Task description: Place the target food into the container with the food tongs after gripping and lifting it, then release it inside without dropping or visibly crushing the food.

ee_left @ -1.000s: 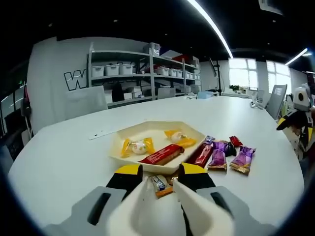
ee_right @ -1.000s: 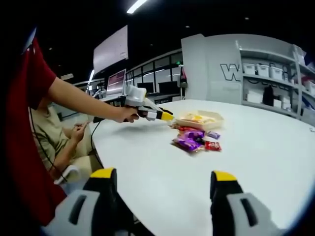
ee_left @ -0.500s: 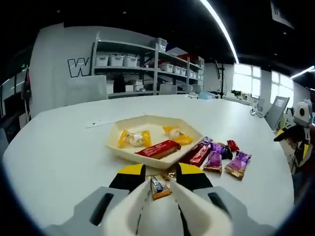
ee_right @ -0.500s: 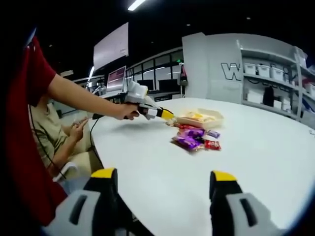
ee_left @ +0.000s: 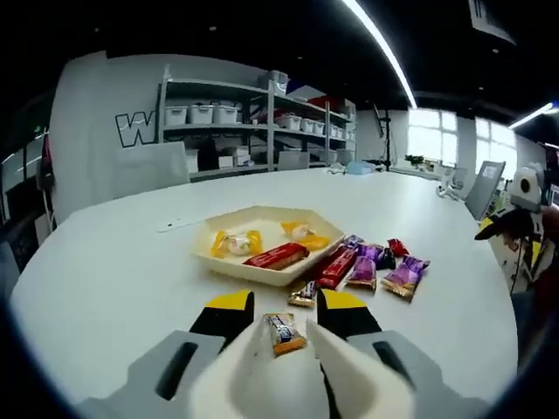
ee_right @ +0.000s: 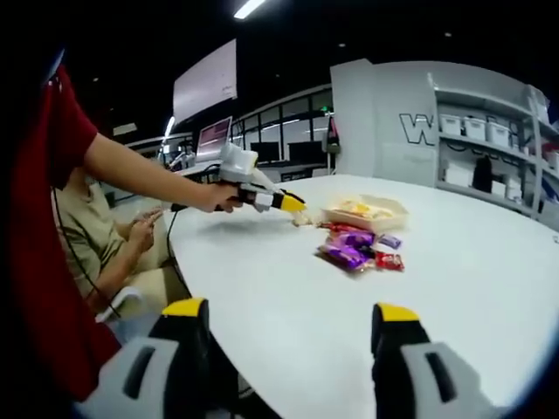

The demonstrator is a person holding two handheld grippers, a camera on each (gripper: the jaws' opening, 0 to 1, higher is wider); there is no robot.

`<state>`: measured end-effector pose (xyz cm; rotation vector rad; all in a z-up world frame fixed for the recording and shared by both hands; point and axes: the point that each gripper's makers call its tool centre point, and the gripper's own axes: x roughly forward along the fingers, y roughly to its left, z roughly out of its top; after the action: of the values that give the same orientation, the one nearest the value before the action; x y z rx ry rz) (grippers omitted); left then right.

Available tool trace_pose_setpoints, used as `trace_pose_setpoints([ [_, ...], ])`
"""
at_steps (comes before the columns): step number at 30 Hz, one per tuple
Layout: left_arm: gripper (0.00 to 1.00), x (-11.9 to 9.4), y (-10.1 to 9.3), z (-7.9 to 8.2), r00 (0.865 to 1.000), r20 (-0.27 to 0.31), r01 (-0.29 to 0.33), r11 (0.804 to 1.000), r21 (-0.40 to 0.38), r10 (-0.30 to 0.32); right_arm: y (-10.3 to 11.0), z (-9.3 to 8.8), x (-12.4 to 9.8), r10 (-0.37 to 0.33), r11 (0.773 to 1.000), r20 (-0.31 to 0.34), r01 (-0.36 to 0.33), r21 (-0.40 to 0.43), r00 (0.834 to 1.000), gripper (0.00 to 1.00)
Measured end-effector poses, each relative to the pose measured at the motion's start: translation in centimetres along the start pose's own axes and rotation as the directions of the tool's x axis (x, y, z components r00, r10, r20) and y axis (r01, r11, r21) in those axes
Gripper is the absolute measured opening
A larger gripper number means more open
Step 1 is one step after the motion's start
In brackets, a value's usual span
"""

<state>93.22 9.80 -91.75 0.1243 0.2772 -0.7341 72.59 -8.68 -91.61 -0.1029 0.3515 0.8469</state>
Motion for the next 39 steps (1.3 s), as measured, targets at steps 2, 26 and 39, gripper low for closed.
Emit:
trace_pose_setpoints([
  [2, 0.28, 0.4, 0.1, 0.0, 1.0, 0.003, -0.01, 1.0, -0.017, 0.01, 0.1, -0.1, 0.0, -0.001, 1.0, -0.003, 0.001, -0.003, 1.0, 0.74],
  [26, 0.23, 0.5, -0.1, -0.5, 1.0, 0.01, -0.016, 0.992, -0.121, 0.018, -0.5, -1.2, 0.4, -0.016, 1.0, -0.024, 0.016, 0.0, 1.0, 0.79],
  [39, 0.22, -1.0, 0.8, 2.8, 0.997, 0.067, -0.019, 0.992, -0.125, 0.028, -0.7, -1.0, 0.6, -0.01, 1.0, -0.016, 0.01, 0.002, 1.0, 0.79],
])
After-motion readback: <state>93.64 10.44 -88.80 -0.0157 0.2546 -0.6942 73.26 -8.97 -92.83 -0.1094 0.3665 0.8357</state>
